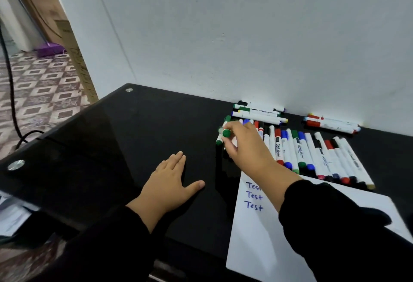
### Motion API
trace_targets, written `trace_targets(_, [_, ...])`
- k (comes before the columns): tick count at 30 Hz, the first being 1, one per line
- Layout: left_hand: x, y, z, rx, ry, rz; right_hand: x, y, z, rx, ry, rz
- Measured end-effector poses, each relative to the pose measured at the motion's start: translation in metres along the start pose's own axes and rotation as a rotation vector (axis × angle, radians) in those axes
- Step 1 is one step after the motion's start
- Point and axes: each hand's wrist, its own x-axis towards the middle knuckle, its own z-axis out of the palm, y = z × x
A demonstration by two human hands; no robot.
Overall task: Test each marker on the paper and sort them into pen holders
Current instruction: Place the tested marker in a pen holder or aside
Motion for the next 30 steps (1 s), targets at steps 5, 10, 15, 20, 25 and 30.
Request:
trace_targets(5, [-0.006,0.011,-0.005,-0.120,-0.028,-0.035,-0.051,-0.008,-0.029,0.393,0.224,0.251])
trace_targets(10, [-0.023,0.056,-0.003,-0.342,-0.008,0.088,-0.098,-0.008,-0.065,0.754,0.446,0.545])
trace_targets(15, [-0.048,0.108,-0.001,-0.596,-0.047,0.204,-0.130,0.006,-0.083,0.831,0.500,0.747])
trace_targets(20, [-0.060,0.143,0.006,-0.834,-0.060,0.130,-0.146,0.015,-0.092,0.913,0.537,0.836])
trace_targets(25, [-0.062,0.152,0.013,-0.756,-0.082,0.119,-0.155,0.021,-0.085,0.948,0.369,0.862])
trace_targets(30, [-0.059,0.158,0.015,-0.652,-0.141,0.156,-0.150,0.025,-0.080,0.872,0.322,0.910])
